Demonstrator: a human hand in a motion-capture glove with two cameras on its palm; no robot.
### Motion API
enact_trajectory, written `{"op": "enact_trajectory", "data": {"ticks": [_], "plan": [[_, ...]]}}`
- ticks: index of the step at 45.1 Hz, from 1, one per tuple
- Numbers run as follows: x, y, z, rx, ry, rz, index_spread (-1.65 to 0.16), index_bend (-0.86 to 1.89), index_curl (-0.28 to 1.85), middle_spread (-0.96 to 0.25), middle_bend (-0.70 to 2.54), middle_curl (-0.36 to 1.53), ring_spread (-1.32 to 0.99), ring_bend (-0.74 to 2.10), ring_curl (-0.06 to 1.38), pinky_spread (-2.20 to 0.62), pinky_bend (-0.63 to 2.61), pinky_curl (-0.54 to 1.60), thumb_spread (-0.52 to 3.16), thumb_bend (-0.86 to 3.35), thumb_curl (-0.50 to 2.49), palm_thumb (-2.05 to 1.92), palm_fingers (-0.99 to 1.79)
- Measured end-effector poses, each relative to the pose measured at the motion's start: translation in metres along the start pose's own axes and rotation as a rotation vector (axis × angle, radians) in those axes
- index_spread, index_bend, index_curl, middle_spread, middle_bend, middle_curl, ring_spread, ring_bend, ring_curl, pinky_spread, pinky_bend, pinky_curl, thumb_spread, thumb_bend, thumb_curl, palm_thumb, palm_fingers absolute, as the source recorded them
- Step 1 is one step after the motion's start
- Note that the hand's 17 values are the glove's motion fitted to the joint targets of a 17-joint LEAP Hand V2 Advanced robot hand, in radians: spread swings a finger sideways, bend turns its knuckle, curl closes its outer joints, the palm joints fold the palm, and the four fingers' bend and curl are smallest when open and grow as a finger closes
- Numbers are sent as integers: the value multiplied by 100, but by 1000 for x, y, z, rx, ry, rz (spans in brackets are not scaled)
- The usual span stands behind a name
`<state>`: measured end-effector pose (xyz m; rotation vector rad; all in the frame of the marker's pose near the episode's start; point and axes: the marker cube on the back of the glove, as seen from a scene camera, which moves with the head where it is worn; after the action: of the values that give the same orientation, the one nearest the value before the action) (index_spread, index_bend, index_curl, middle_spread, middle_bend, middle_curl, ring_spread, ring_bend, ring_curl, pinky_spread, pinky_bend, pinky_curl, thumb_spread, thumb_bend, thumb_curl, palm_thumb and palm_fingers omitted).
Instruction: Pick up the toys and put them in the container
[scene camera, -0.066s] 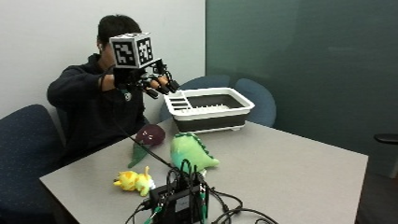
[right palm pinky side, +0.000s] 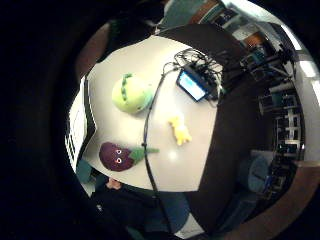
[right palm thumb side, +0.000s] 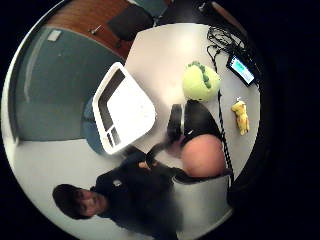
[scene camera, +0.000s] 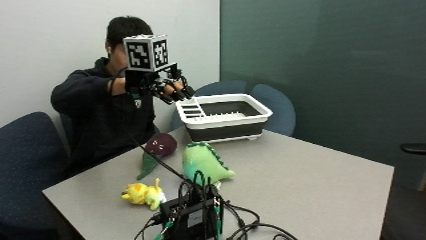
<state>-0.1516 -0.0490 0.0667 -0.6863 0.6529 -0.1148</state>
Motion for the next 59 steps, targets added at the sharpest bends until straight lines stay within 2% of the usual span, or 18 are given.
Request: {"op": "enact_trajectory", "data": {"ticks": [5,11,19,23,32,37,42,44,45,49,52,59], "plan": [[-19,-13,-8,-120,107,-22,-19,26,13,0,19,9,-2,16,2,1,50,17,91,19,10,21,11],[-22,-24,-2,-159,86,-26,-23,21,17,0,20,13,-2,18,4,1,54,21,115,20,15,20,2],[-23,-46,17,-174,20,-50,-25,10,17,0,14,16,-2,20,7,3,68,26,129,17,19,16,-11],[-23,-62,45,-235,-16,-33,-26,6,16,1,5,13,1,22,10,5,89,32,132,16,22,18,-17],[-8,-87,138,-401,31,17,-28,9,15,3,7,12,5,25,14,7,107,38,131,13,25,20,-23],[-1,-92,177,-418,28,9,-29,11,15,4,5,10,6,31,16,7,118,41,128,11,27,22,-17],[1,-93,192,-334,7,-15,-31,15,16,3,18,12,5,58,22,2,117,39,128,16,31,35,20],[1,-94,194,-287,8,-25,-31,16,16,2,20,14,4,65,23,0,114,38,128,18,33,39,27],[1,-95,194,-260,9,-30,-31,16,17,0,27,16,0,75,26,-3,109,36,129,20,34,44,43],[-1,-98,193,-151,18,-43,-30,16,16,-5,39,20,-12,90,30,-13,102,33,130,26,39,56,69],[-4,-101,191,-110,29,-38,-31,18,17,-11,48,24,-19,100,35,-23,102,33,114,28,45,66,90],[-31,-107,156,-104,107,-36,-35,28,22,-18,71,34,-28,110,43,-32,94,35,89,28,55,74,112]]}}
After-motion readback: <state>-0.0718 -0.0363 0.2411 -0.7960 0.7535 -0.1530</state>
